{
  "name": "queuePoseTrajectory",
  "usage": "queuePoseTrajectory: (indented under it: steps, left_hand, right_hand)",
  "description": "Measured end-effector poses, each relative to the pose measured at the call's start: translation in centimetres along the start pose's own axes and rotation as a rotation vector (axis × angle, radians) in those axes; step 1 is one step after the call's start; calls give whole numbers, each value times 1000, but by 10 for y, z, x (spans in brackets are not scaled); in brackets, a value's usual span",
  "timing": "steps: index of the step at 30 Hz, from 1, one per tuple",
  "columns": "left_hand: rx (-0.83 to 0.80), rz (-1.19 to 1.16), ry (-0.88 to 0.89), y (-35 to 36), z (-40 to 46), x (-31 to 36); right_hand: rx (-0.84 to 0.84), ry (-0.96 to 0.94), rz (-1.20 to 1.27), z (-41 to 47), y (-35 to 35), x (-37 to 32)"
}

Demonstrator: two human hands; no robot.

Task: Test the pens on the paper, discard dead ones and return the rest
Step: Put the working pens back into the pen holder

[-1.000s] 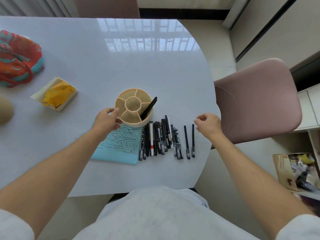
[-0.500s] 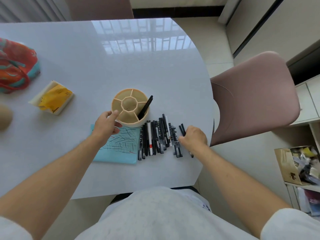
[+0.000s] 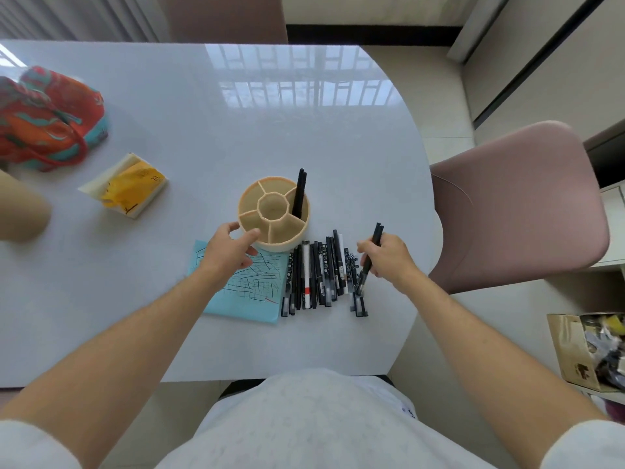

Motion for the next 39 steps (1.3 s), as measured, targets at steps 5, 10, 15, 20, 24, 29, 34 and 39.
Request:
queuePoseTrajectory:
  steps: [5, 10, 15, 20, 24, 29, 34, 39]
  left_hand:
    - [25, -16, -3, -2, 5, 2]
    - [19, 10, -11, -2, 7, -2]
    - [16, 11, -13, -4, 6, -6]
    - [10, 17, -13, -4, 4, -6]
    - [10, 20, -12, -3, 4, -6]
    - [5, 21, -12, -2, 3, -5]
    - [10, 18, -16, -2, 1, -3]
    - [12, 7, -24, -2, 0, -1]
  right_hand:
    - [24, -111, -264, 10, 16, -26]
    - [-20, -115, -476, 20, 42, -31]
    - [-10, -83, -485, 21, 44, -21]
    - [33, -82, -466, 18, 30, -16]
    - [12, -152, -464, 8, 39, -23]
    - [19, -131, -658, 8, 60, -35]
    - [-27, -38, -673, 14, 69, -41]
    - [-105, 14, -239, 10, 54, -48]
Point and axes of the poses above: each hand's wrist, its own z-axis towards the middle knuckle, its own y-axis out of the palm, x = y × z, the point moved 5 cm from there along z, towards the middle knuckle, and after that the axes turned 12 degrees about -z, right-handed, at the moved point
